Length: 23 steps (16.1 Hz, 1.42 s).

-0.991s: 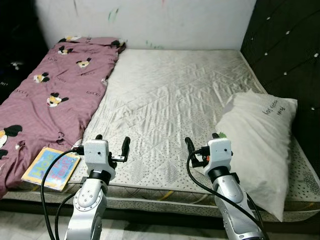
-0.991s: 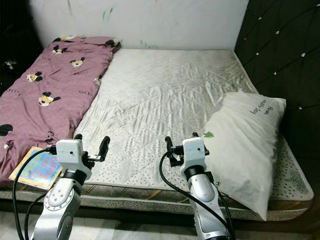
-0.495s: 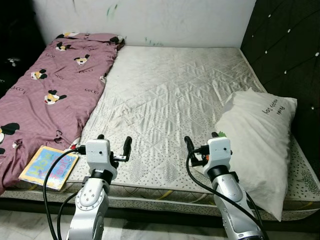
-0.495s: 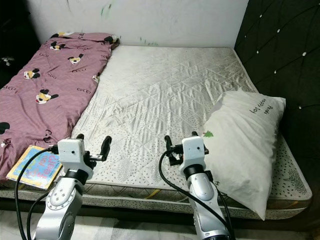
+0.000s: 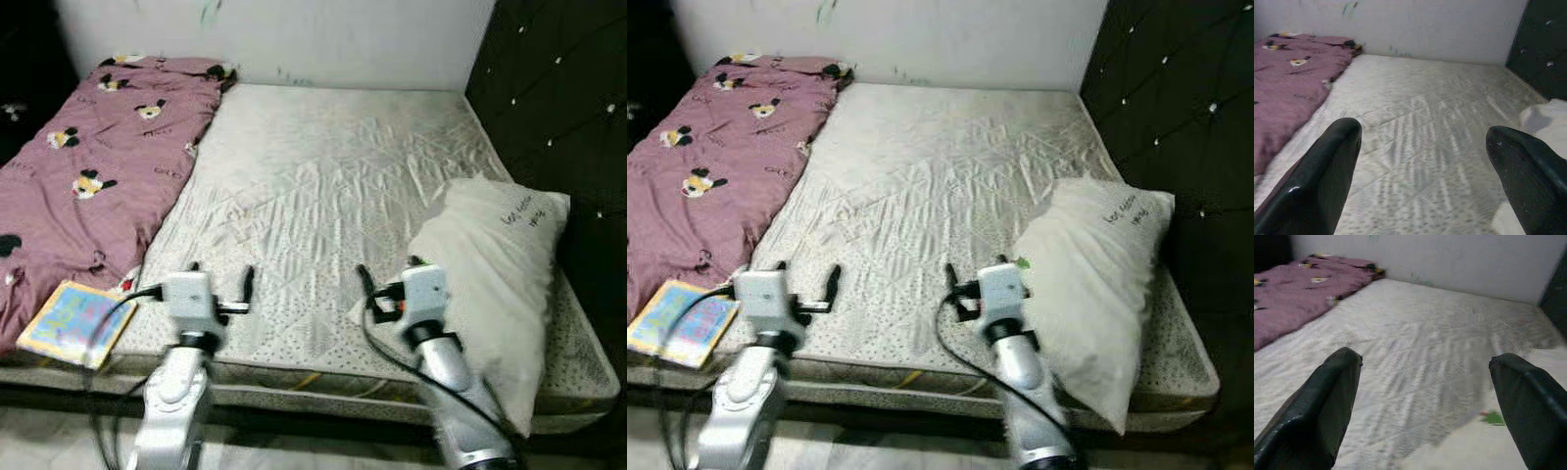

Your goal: Clean up the room

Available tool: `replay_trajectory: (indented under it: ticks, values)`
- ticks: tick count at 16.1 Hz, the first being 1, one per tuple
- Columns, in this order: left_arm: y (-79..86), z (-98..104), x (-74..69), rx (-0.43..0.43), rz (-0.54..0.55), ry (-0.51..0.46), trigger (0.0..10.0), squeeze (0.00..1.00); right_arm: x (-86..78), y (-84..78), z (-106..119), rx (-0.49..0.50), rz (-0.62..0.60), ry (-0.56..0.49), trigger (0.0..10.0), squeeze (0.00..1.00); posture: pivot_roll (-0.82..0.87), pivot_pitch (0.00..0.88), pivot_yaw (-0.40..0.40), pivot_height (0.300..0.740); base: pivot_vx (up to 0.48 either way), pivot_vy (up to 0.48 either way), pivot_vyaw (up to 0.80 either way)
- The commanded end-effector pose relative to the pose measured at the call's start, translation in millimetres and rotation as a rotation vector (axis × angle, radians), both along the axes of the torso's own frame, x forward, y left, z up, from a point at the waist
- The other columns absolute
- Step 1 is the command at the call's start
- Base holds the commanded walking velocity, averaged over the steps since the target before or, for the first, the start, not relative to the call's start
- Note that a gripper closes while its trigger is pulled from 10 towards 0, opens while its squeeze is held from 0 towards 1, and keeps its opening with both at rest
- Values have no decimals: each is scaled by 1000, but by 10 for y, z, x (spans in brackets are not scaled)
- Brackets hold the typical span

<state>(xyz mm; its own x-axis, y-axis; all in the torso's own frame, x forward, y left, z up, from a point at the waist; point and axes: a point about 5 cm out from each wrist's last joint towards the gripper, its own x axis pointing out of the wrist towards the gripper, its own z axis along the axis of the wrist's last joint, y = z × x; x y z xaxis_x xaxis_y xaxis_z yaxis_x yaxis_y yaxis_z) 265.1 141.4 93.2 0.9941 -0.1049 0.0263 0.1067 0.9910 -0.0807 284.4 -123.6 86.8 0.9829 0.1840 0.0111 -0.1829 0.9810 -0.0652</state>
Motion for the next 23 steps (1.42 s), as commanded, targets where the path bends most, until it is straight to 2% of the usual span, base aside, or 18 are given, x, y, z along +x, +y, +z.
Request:
replay_trajectory:
  ticks: [1,10,13,18,23]
  values:
    - [67,15,2,13,24,-2,10000,0,9,42,-16,14,8,16,10000,0,7,55,4,740,0,-480,0]
    - [50,27,36,19,21,-10,10000,0,48,41,-9,5,15,13,10000,0,13,39,-4,740,0,-345,0]
    - [54,29,38,9,26,-12,10000,0,53,37,-7,6,10,11,10000,0,13,40,-3,740,0,0,0]
    - [170,-11,39,-23,109,10,10000,0,62,39,-11,3,11,13,10000,0,24,38,4,740,0,0,0]
    - [278,-45,-32,-10,162,15,10000,0,119,169,4,18,71,19,10000,0,72,39,-47,740,0,0,0]
